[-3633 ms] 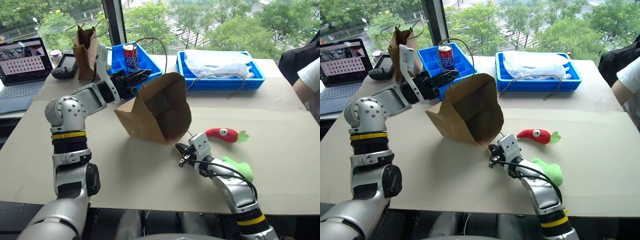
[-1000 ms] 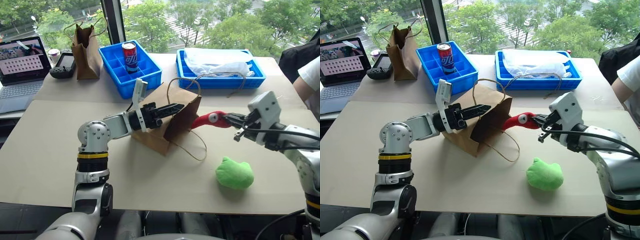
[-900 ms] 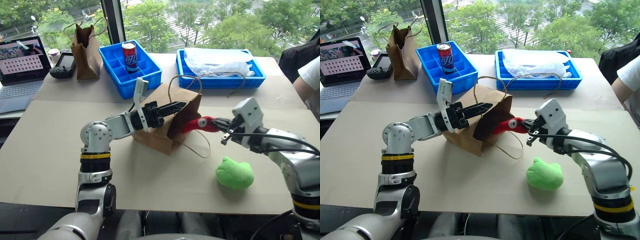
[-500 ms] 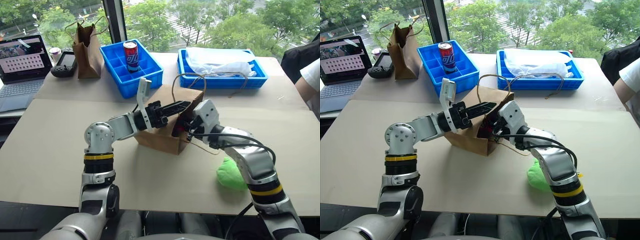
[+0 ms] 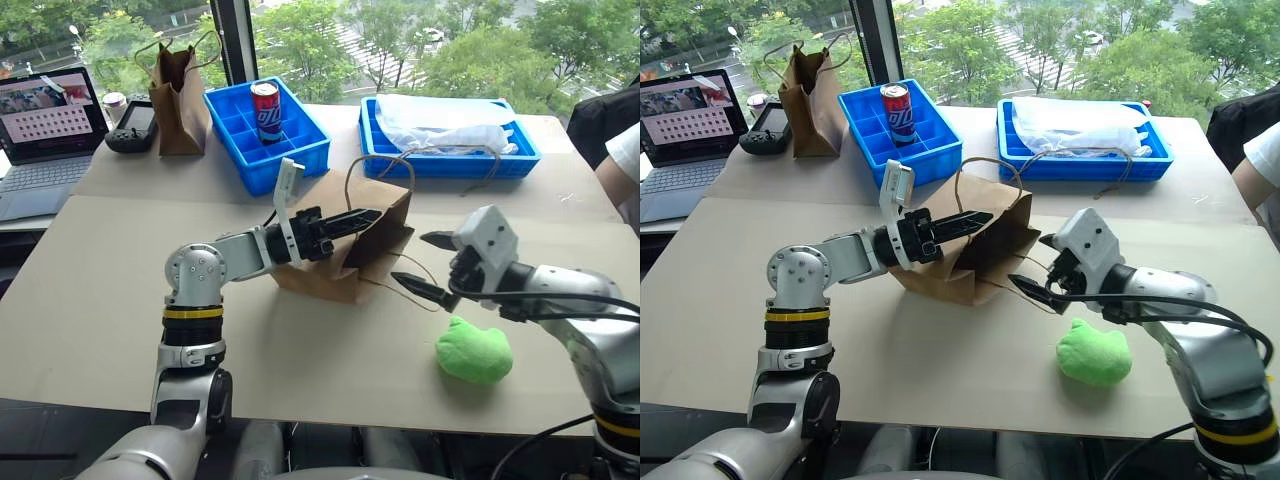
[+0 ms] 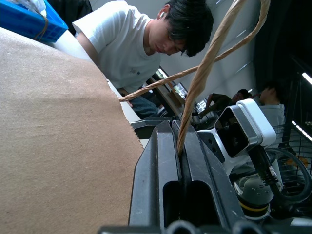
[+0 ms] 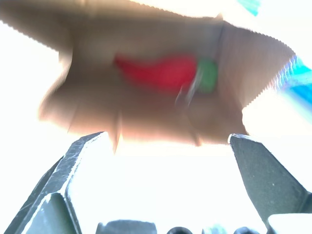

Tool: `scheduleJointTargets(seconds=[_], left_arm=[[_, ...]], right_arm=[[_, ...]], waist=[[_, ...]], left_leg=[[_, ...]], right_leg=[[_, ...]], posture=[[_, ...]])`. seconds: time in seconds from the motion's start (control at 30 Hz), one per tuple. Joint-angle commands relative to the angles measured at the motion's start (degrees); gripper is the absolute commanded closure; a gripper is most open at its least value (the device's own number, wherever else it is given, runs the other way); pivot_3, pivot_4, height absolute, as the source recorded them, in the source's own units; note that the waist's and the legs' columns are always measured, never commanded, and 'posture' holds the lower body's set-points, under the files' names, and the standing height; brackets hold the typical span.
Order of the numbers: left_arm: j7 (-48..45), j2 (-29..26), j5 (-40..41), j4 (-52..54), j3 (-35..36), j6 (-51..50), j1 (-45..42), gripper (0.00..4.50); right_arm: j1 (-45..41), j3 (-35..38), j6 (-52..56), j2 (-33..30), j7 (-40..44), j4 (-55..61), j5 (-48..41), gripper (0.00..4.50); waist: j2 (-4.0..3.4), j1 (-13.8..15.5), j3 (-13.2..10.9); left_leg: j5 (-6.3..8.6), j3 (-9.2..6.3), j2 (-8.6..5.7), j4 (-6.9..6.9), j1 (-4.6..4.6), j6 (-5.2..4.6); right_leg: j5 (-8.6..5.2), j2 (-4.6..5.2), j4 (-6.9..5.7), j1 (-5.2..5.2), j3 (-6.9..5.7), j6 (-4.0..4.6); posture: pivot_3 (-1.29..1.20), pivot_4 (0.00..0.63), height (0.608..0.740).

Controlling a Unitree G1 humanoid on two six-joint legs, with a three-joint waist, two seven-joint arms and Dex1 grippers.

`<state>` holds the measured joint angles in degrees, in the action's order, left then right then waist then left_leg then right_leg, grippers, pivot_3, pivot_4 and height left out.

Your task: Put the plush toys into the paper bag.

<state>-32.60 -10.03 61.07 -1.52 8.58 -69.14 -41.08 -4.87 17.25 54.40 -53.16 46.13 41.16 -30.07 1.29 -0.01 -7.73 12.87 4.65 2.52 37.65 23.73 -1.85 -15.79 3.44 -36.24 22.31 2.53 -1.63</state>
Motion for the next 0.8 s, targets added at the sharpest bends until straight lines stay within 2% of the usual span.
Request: scheduleJointTargets(seconds=[0.03, 0.13, 0.23, 0.4, 0.5, 0.6, 0.67, 0.8], left_arm=[[-5.77, -1.23, 0.35, 0.03, -3.28, -0.83, -3.08, 4.5], [-8.78, -2.65, -1.21, -1.19, -5.43, -0.28, -4.41, 4.5], [-10.33, -2.91, -1.96, -2.22, -6.51, 0.14, -5.19, 4.5], [-11.33, -2.63, -1.88, -1.69, -7.19, -0.81, -5.32, 4.5], [-11.3, -2.49, -1.66, -1.17, -7.16, -1.25, -5.1, 4.5], [-11.33, -2.47, -1.65, -1.0, -7.08, -1.49, -5.03, 4.5], [-11.56, -2.58, -1.77, -1.02, -7.16, -1.54, -5.1, 4.5], [-12.21, -2.87, -2.17, -1.22, -7.5, -1.35, -5.3, 4.5]], right_arm=[[5.83, 13.16, 6.15, -6.16, 7.7, 4.91, -6.32, 0.03], [13.81, 16.44, 7.37, -9.14, 9.93, 6.89, -5.65, 0.03], [17.3, 13.95, 5.82, -9.01, 6.98, 7.7, -3.07, 0.03], [22.77, 2.04, 0.93, -9.54, -0.17, 4.29, 6.74, 0.03], [23.95, -1.25, -2.05, -8.42, -2.41, 2.19, 10.07, 0.68], [25.09, -0.63, -4.57, -8.12, -2.69, 1.12, 12.02, 1.72], [26.39, 2.51, -5.99, -7.79, -1.64, -0.09, 12.31, 2.42], [32.66, 17.5, -7.81, -8.32, 5.5, -3.13, 13.73, 3.49]], waist=[[0.01, 0.12, 0.0], [0.05, 0.05, 0.0], [0.05, -0.08, 0.0], [0.06, 0.02, -0.01], [0.06, 0.13, -0.01], [0.06, 0.3, -0.01], [0.06, 0.43, -0.01], [-0.01, 0.87, 0.0]], left_leg=[[0.0, 0.0, 0.0, 0.01, 0.01, -0.01], [0.08, -0.01, 0.0, 0.02, -0.03, -0.13], [0.09, -0.03, -0.03, 0.02, 0.01, -0.15], [0.09, -0.05, -0.03, 0.06, 0.02, -0.15], [0.09, -0.04, -0.06, 0.08, 0.05, -0.15], [0.09, -0.05, -0.12, 0.08, 0.04, -0.15], [0.09, -0.07, -0.12, 0.09, 0.04, -0.15], [0.08, -0.12, -0.27, 0.11, 0.09, -0.15]], right_leg=[[0.02, 0.0, 0.03, 0.0, 0.01, -0.02], [0.02, -0.05, 0.13, -0.08, 0.0, -0.02], [0.02, -0.06, 0.12, -0.04, 0.01, -0.02], [0.01, -0.02, 0.11, -0.04, 0.03, -0.05], [0.01, 0.0, 0.12, -0.04, 0.04, -0.08], [0.0, -0.01, 0.12, -0.04, 0.03, -0.09], [0.0, -0.01, 0.12, -0.05, 0.02, -0.09], [-0.03, 0.02, 0.12, -0.08, 0.07, -0.18]], posture=[[0.0, 0.15, 0.724], [0.0, 0.15, 0.724], [0.0, 0.15, 0.724], [0.0, 0.15, 0.724], [0.0, 0.15, 0.724], [0.0, 0.15, 0.724], [0.0, 0.15, 0.724], [0.0, 0.15, 0.724]])
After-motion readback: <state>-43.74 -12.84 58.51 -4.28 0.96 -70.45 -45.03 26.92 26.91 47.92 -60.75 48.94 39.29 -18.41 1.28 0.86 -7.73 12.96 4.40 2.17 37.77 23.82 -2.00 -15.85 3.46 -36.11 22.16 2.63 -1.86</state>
